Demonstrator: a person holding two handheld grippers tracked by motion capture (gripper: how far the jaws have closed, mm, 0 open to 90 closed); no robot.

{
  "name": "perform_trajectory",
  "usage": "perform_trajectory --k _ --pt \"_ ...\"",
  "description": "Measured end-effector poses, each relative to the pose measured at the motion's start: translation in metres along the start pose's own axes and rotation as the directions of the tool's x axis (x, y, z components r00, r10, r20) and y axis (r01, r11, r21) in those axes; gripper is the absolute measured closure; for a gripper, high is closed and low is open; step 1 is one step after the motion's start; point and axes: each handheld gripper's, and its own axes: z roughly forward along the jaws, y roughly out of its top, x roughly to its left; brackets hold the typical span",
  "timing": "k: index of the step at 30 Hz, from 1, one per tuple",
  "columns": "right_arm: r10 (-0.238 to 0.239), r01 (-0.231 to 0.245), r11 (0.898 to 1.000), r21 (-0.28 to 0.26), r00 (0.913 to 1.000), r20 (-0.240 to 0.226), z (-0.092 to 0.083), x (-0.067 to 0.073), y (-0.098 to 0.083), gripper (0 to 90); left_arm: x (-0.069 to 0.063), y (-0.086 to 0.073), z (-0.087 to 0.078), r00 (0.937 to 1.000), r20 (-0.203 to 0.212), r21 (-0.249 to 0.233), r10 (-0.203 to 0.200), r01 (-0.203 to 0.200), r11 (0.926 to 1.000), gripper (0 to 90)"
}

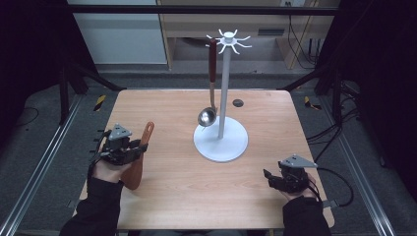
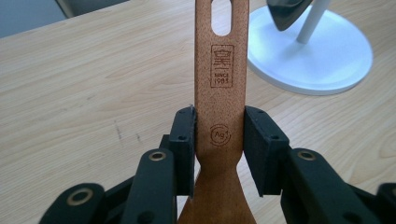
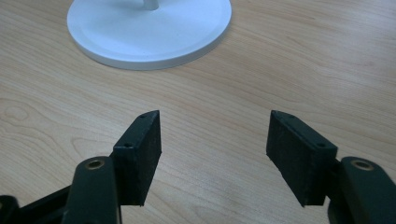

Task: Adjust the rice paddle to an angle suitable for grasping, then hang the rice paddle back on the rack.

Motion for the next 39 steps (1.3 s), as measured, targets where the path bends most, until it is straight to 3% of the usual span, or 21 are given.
perform_trajectory --k 6,13,17,21,31,39 --pt "0.007 -0.007 1.0 -0.001 1.0 0.005 0.001 -0.002 -0.001 31.5 -0.001 0.005 -0.011 0.9998 0.014 -0.078 -0.016 0.017 0.9968 65.6" --pt "0.007 -0.007 1.0 -0.005 0.9999 0.007 0.0 -0.003 -0.001 31.0 -0.005 0.01 -0.024 0.9998 0.017 -0.169 -0.013 0.016 0.9855 65.6" --pt "0.004 -0.004 1.0 -0.008 0.9999 0.011 0.001 -0.003 -0.001 30.2 -0.008 0.015 -0.03 0.9998 0.019 -0.226 -0.007 0.011 0.9741 65.6" --pt "0.016 -0.016 1.0 -0.01 0.9999 0.005 0.0 -0.003 -0.001 29.4 -0.014 0.021 -0.035 0.9996 0.028 -0.255 0.008 0.0 0.9669 65.6" --pt "0.009 -0.008 1.0 -0.015 0.9997 0.021 0.001 -0.004 -0.002 28.5 -0.028 0.04 -0.047 0.9976 0.055 -0.346 0.043 -0.022 0.938 65.5" --pt "0.007 -0.007 1.0 -0.026 0.9996 0.025 0.001 -0.005 -0.003 26.0 -0.045 0.064 -0.048 0.994 0.085 -0.403 0.069 -0.029 0.9145 65.5"
